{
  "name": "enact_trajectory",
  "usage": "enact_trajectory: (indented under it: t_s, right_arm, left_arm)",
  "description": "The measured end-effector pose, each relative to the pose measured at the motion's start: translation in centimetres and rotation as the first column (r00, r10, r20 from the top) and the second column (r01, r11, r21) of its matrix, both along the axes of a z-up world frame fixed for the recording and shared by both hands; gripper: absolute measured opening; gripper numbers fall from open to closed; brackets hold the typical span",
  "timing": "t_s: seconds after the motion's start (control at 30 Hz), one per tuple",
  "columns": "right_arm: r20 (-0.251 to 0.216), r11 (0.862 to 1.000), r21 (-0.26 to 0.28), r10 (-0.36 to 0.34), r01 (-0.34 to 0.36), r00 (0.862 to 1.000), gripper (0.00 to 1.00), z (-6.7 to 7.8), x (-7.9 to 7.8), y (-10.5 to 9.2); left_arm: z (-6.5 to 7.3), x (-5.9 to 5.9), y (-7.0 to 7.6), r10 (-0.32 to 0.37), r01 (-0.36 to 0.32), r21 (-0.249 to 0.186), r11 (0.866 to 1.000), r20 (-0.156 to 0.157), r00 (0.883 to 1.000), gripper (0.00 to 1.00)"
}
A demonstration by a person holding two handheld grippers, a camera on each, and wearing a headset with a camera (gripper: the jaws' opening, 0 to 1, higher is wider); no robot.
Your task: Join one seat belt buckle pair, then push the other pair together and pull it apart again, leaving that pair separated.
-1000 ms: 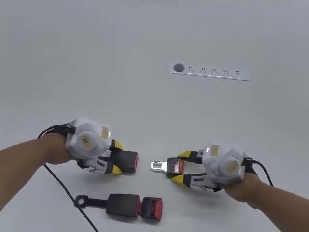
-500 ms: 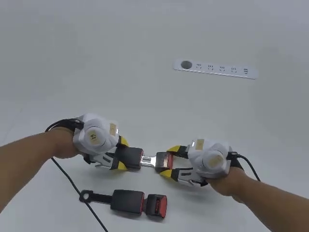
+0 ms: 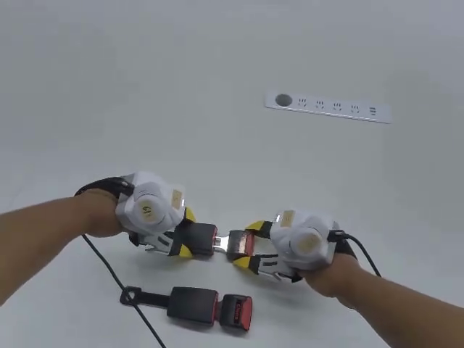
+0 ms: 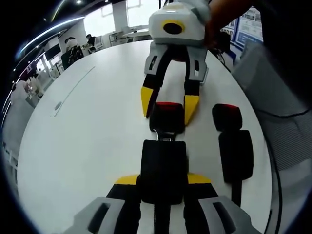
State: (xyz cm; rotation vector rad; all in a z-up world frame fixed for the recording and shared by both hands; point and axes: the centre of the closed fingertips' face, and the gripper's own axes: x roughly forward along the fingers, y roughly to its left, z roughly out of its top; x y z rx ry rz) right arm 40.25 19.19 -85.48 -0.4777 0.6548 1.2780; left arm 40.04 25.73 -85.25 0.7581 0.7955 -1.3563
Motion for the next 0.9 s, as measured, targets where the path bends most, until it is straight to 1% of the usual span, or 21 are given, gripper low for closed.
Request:
enact_trajectory:
  t_s: [0.07, 0.17, 0.3, 0.43, 0.57, 0.77, 0.9]
  right_arm:
    - [-0.002, 1.000, -0.011, 0.009, -0.009, 1.000, 0.35, 0.0, 0.0, 0.0]
    - [-0.003, 1.000, -0.013, 0.019, -0.019, 1.000, 0.35, 0.1, 0.0, -0.1]
    - [-0.004, 1.000, -0.014, 0.022, -0.022, 1.000, 0.35, 0.2, 0.0, 0.3]
    - [-0.008, 1.000, -0.013, 0.010, -0.010, 1.000, 0.35, 0.2, -0.1, 1.1]
    - [-0.021, 1.000, -0.029, -0.008, 0.007, 1.000, 0.34, 0.2, 0.0, 1.2]
    - [-0.020, 0.998, -0.061, -0.024, 0.023, 1.000, 0.34, 0.2, 0.0, 1.4]
    - [-0.019, 0.997, -0.070, -0.023, 0.021, 1.000, 0.35, 0.1, 0.1, 1.4]
  left_arm:
    - [0.0, 0.0, 0.0, -0.007, 0.007, 0.007, 1.000, 0.000, 1.000, 0.34]
    - [0.0, 0.0, -0.1, -0.020, 0.020, 0.013, 1.000, 0.000, 1.000, 0.34]
    - [0.0, 0.0, 0.0, -0.020, 0.020, 0.005, 1.000, -0.001, 1.000, 0.34]
    - [0.0, 0.0, -0.1, -0.024, 0.024, 0.010, 1.000, 0.000, 1.000, 0.34]
    - [0.1, 0.0, -0.1, -0.030, 0.030, 0.011, 0.999, 0.003, 1.000, 0.34]
    - [0.1, 0.0, -0.2, -0.037, 0.037, 0.019, 0.999, 0.002, 0.999, 0.34]
    - [0.1, -0.1, -0.2, -0.044, 0.044, 0.027, 0.999, 0.002, 0.999, 0.34]
